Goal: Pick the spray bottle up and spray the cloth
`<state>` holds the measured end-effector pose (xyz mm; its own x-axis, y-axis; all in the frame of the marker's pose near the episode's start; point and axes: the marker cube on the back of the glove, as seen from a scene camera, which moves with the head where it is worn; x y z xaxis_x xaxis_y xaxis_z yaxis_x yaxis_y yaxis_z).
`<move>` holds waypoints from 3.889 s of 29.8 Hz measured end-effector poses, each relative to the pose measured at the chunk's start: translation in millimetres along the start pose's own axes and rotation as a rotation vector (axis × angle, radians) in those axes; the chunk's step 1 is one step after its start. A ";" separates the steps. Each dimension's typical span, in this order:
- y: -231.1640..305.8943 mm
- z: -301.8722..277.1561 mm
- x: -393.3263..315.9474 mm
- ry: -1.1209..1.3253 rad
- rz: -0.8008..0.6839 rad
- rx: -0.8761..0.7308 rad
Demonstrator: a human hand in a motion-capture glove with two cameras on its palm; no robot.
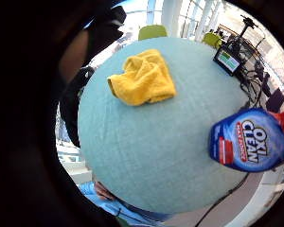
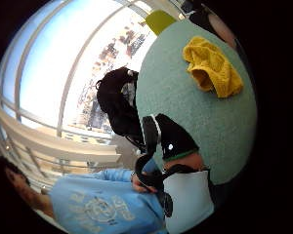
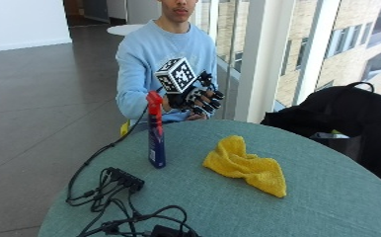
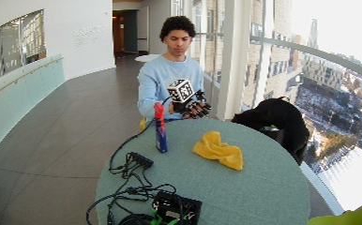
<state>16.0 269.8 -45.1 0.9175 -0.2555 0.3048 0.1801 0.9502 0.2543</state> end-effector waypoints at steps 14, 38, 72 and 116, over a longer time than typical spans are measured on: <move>96.3 -65.8 48.5 -0.369 0.185 0.351; 34.2 -40.3 192.1 -0.631 0.370 0.341; -79.4 -61.0 140.0 -0.275 0.237 -0.167; -105.9 -41.4 127.8 -0.229 0.310 -0.280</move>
<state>128.8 143.9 -71.1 0.8471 0.0446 0.5295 0.0280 0.9913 -0.1283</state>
